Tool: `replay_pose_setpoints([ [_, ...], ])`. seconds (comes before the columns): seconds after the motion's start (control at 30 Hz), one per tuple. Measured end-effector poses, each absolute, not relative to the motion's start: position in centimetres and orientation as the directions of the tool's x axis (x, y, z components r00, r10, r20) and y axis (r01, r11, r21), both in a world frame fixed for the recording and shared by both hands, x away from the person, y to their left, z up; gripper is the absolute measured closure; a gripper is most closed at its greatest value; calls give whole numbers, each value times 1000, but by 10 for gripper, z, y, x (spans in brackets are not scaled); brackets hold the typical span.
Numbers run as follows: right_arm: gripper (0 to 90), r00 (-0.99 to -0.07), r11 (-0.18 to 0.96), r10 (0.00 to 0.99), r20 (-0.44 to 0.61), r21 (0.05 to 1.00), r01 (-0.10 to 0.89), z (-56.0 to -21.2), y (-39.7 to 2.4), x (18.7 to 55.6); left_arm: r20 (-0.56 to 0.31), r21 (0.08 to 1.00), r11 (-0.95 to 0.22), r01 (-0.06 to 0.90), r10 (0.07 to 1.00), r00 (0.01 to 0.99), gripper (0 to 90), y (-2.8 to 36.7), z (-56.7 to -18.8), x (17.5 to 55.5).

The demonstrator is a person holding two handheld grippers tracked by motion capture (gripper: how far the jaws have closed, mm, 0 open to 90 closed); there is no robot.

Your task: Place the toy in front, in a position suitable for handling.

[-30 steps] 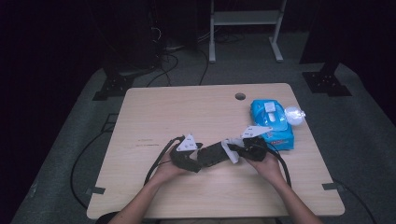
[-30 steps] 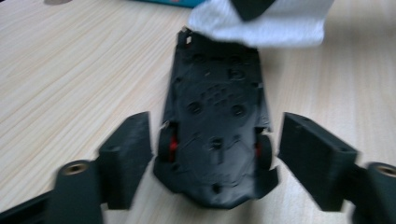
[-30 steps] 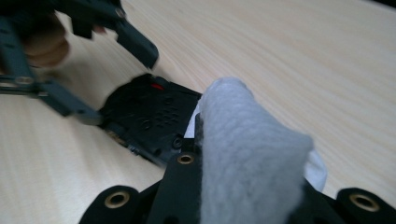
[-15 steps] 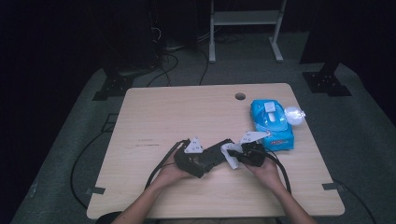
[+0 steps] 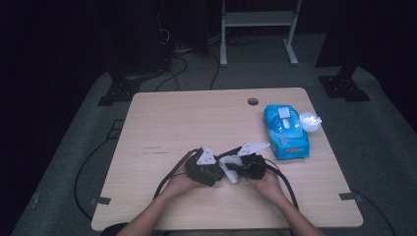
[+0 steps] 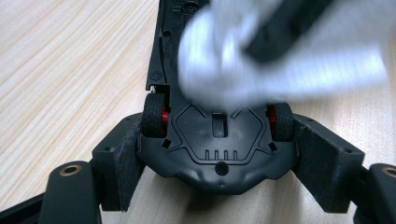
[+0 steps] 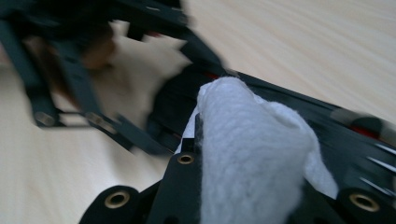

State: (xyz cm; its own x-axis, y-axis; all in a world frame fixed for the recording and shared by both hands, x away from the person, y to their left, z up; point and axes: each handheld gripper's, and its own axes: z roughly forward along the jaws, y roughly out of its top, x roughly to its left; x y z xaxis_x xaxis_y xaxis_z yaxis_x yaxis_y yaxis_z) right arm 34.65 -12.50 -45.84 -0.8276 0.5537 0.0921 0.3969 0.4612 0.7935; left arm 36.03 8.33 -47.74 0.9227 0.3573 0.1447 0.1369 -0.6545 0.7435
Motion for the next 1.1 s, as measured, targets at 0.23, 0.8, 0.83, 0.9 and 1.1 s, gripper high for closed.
replay_pose_setpoints([
  [0.23,833,-810,501,587,-10,790,353,-454,-129,348,123,752,-643,147,356,926,237,86,-477,362],
  [0.8,834,-830,499,558,9,795,345,-456,-119,346,122,755,-641,138,344,931,237,85,-477,362],
  [0.83,834,-830,493,558,19,796,350,-456,-121,346,125,753,-644,135,341,932,237,85,-477,362],
  [0.9,834,-843,496,537,28,798,343,-457,-116,345,114,755,-640,139,338,934,237,83,-477,362],
  [1.1,836,-880,559,473,-37,785,267,-455,-93,342,125,750,-651,118,316,941,237,80,-477,359],
])
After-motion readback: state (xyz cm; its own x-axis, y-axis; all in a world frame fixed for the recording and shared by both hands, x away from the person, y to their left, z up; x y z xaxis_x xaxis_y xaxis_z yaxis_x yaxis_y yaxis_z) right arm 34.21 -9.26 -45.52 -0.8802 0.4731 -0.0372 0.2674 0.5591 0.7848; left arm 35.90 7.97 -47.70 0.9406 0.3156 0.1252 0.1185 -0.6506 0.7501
